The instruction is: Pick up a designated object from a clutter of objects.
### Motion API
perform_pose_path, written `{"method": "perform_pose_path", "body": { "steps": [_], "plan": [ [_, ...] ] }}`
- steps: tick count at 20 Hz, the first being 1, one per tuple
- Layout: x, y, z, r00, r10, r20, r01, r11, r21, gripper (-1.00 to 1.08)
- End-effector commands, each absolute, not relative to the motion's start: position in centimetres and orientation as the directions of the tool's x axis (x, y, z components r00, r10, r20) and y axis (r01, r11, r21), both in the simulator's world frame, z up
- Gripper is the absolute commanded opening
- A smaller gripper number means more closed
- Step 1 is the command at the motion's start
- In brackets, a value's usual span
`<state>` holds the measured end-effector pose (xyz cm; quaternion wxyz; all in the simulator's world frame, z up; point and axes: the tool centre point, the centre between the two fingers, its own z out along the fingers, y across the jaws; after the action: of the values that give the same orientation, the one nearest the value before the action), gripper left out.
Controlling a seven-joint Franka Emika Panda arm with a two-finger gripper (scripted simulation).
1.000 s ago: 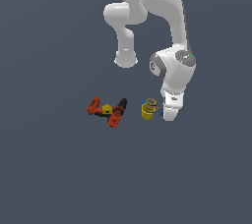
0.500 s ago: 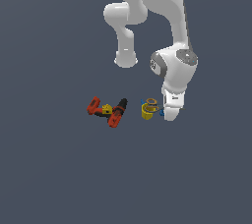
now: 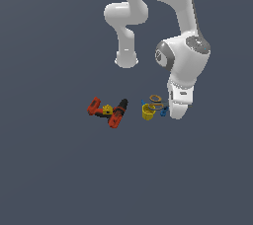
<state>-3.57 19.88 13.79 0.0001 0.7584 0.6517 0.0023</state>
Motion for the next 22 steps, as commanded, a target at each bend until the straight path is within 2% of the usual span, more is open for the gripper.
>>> {"method": "perform_pose_path", "body": {
  "steps": [1, 22],
  "plan": [
    [-2.9, 20.1, 15.8, 0.15, 0.989, 0.005, 0.989, -0.15, 0.003, -1.0],
    [3.9, 21.8, 34.3, 0.151, 0.989, 0.003, 0.989, -0.151, 0.0, -1.0]
  ]
}}
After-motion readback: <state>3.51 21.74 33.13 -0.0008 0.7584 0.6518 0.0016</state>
